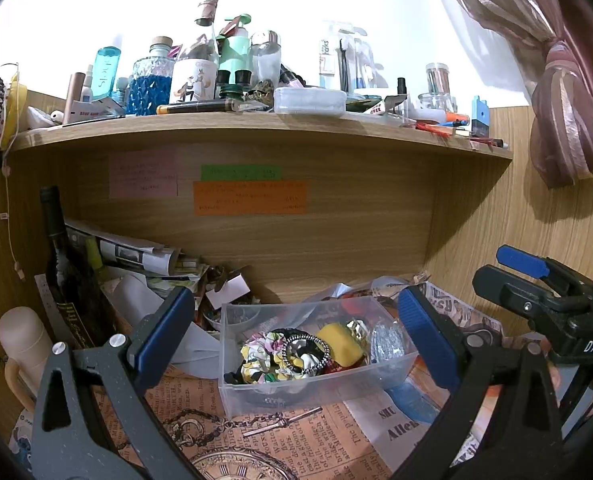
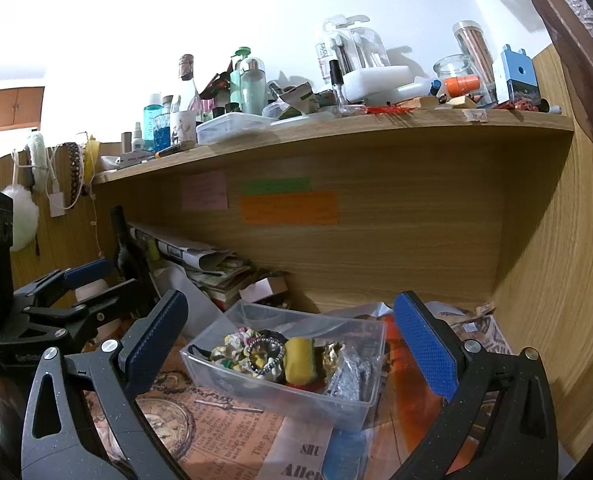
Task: Organize soft objects
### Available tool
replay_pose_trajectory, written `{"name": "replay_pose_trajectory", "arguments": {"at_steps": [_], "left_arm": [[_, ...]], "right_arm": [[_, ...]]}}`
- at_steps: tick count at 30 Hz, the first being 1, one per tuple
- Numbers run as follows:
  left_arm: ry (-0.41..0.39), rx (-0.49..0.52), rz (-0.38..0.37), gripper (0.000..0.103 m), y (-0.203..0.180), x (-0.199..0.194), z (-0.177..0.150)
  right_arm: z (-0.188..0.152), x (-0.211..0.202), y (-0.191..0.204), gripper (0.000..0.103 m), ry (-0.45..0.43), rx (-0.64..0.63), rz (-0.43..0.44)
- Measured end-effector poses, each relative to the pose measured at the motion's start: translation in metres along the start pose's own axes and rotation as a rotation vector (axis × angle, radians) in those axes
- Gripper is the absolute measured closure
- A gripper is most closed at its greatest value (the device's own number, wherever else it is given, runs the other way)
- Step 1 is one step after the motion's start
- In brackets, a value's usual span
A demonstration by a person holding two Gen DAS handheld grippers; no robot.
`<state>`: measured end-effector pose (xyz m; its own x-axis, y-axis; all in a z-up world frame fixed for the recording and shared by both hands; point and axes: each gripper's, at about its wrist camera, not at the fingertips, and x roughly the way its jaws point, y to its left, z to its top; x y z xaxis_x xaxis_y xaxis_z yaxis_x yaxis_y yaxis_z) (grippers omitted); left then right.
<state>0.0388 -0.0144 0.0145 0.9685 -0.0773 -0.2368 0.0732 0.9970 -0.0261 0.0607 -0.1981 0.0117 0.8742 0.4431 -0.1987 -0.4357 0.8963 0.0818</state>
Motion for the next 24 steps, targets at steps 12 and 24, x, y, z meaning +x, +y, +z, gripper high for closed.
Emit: {"name": "replay_pose_trajectory", "arguments": {"at_steps": [12,24], "left_arm": [[0.003,0.002,-0.001,0.000,-0.0003,0.0003,-0.0021],[0.009,0.005,-0.008,0.000,0.0012,0.0028,-0.0025]], "right_arm": [[-0.0012,-0.0006,0.0029,0.000,-0.003,0.002,0.001],[-0.0011,0.0001,0.0047,0.000,-0.003,-0.005,0.007]]}}
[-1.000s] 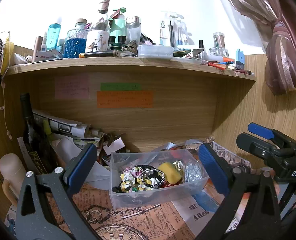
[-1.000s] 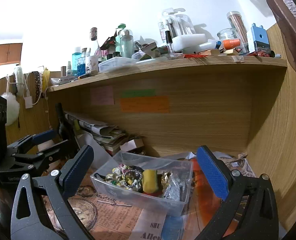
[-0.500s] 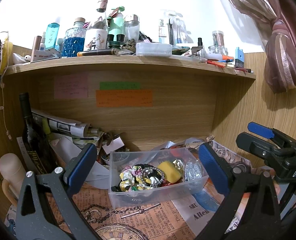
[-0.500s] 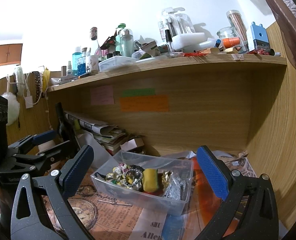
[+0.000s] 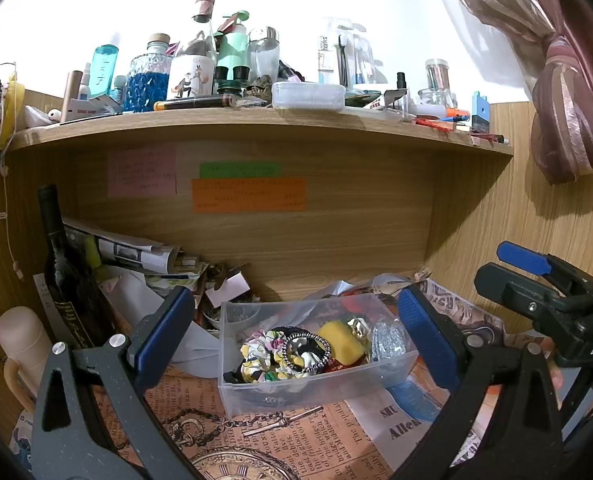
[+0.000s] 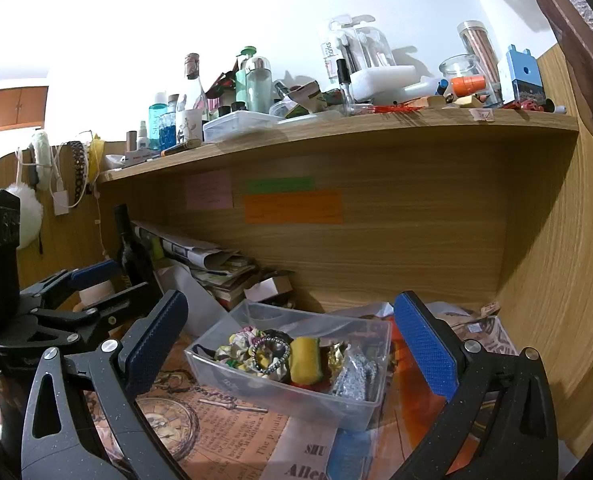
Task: Organize soft objects
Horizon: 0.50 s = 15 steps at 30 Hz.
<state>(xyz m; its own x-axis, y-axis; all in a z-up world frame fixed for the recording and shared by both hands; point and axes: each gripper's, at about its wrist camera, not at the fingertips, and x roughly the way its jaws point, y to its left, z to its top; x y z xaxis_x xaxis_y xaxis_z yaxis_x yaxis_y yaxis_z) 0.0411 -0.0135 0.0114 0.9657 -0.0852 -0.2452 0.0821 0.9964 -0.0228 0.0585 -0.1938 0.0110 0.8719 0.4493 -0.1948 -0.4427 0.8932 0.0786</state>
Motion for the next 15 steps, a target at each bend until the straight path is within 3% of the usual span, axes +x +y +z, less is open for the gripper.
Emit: {"name": "replay_pose_trajectory", "arguments": {"at_steps": [15], "left_arm": [[0.010,-0.008,-0.006,0.000,0.0062,0.0048,-0.0016]], "right_arm": [[-0.0002,0.0009,-0.0013,0.000,0.003,0.003,-0.005]]}}
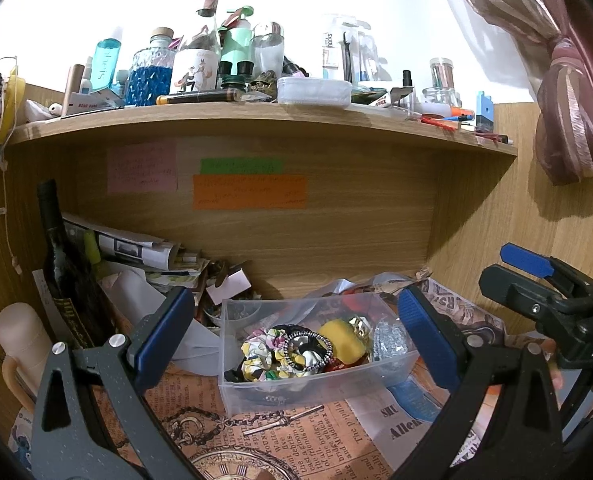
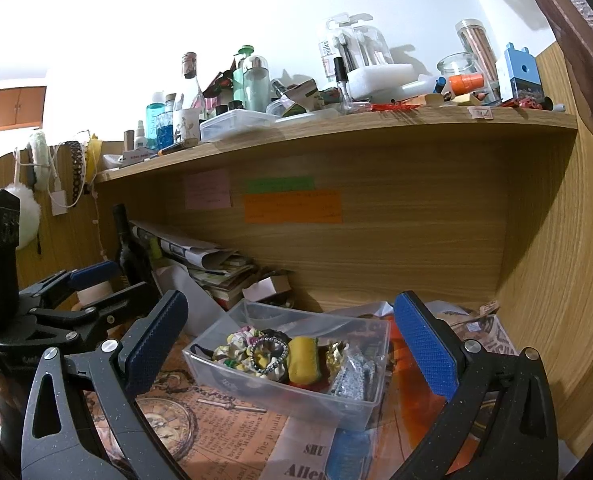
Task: Organize soft objects
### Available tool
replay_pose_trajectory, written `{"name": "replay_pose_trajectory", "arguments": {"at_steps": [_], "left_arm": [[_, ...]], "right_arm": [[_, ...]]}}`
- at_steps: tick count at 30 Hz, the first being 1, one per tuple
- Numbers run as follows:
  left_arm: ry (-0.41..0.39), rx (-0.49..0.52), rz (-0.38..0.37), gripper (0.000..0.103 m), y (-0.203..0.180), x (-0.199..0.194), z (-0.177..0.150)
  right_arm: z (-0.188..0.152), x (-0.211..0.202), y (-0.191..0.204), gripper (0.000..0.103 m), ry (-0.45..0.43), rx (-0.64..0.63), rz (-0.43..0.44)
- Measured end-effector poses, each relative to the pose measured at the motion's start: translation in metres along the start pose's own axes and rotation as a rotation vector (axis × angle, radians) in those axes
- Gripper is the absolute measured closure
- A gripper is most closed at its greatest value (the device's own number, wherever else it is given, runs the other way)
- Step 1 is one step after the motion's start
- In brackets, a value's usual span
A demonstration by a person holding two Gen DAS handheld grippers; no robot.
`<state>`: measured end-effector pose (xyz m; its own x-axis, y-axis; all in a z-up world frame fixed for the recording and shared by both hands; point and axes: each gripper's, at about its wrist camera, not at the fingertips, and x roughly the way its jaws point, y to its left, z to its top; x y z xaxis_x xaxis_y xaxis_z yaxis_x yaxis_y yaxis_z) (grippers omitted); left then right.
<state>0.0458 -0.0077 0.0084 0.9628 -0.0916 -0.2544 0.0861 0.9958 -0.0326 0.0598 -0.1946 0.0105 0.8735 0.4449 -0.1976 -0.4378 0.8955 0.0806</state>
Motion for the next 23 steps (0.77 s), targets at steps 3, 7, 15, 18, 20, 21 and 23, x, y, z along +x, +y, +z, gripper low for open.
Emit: {"name": "replay_pose_trajectory", "arguments": {"at_steps": [3,7,15,18,20,21,23], "left_arm": [[-0.001,0.000,-0.001,0.000,0.0000,0.0000,-0.0001],[-0.008,0.001,-0.004,0.000,0.0021,-0.0003,0.0007],[-0.005,0.001,-0.015,0.000,0.0044,0.0002,0.0018],[-0.001,0.004,-0.021,0.000,0.0040,0.0004,0.0022],[0.001,0.005,-0.024,0.000,0.0031,0.0003,0.0021],[0.002,0.006,-0.026,0.000,0.0025,0.0003,0.0020],[0.003,0.007,-0.028,0.000,0.0023,0.0007,0.0016]], "right_arm": [[-0.0005,0.0011,-0.0003,0.000,0.002,0.001,-0.003],[-0.0011,0.0027,0.0001,0.000,0.007,0.003,-0.006],[-0.0010,0.0026,0.0012,0.000,0.008,0.003,-0.008],[-0.0015,0.0031,0.0013,0.000,0.010,0.002,-0.007],[-0.0018,0.0037,0.0005,0.000,0.012,0.002,-0.003],[-0.0020,0.0041,0.0002,0.000,0.013,0.001,-0.002],[-0.0025,0.0044,-0.0002,0.000,0.015,0.000,-0.001]]}}
